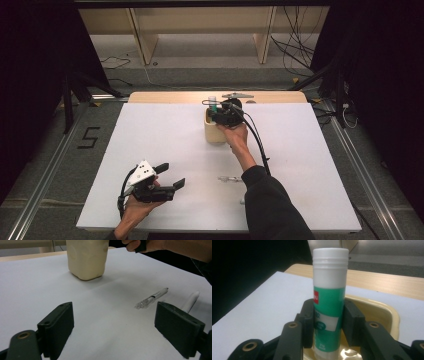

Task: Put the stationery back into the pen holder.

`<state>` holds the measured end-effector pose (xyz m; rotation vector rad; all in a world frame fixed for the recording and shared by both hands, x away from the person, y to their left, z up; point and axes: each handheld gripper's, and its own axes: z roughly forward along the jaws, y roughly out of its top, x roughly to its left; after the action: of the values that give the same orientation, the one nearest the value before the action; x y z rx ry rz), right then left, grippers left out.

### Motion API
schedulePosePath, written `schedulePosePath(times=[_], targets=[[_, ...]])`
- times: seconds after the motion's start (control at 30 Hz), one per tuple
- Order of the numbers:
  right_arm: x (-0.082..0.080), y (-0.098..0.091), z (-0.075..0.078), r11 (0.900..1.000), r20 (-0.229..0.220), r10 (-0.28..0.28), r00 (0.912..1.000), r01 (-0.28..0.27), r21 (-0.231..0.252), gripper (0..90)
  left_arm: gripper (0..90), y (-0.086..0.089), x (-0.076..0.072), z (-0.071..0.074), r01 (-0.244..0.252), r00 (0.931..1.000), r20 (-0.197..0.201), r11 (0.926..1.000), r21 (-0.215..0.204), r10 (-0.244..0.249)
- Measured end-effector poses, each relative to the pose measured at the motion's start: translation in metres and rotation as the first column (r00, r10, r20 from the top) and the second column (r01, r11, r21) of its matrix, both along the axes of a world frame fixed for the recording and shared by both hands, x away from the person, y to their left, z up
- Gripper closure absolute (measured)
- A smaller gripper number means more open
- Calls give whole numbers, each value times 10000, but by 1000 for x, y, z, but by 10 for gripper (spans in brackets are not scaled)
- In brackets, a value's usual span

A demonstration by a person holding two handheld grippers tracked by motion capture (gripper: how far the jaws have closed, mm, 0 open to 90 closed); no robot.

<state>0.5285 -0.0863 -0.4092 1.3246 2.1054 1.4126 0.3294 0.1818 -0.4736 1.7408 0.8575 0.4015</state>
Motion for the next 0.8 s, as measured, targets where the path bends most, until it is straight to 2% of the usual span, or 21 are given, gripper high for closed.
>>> schedulePosePath(times=[0.23, 0.63, 0.8], targets=[[0, 2, -3, 9999, -146, -97, 9998, 96, -71, 656, 154, -1, 0, 0, 8, 10000, -2, 10000, 47, -8], [1, 3, -4, 9999, -391, -86, 9992, 89, 73, 651, 154, -1, 1, 0, -47, 10000, -15, 9999, 110, 47], [-2, -2, 2, 9993, -310, 32, 9995, -20, 369, 527, 154, 0, 1, -1, -108, 9999, -65, 9999, 14, 108]])
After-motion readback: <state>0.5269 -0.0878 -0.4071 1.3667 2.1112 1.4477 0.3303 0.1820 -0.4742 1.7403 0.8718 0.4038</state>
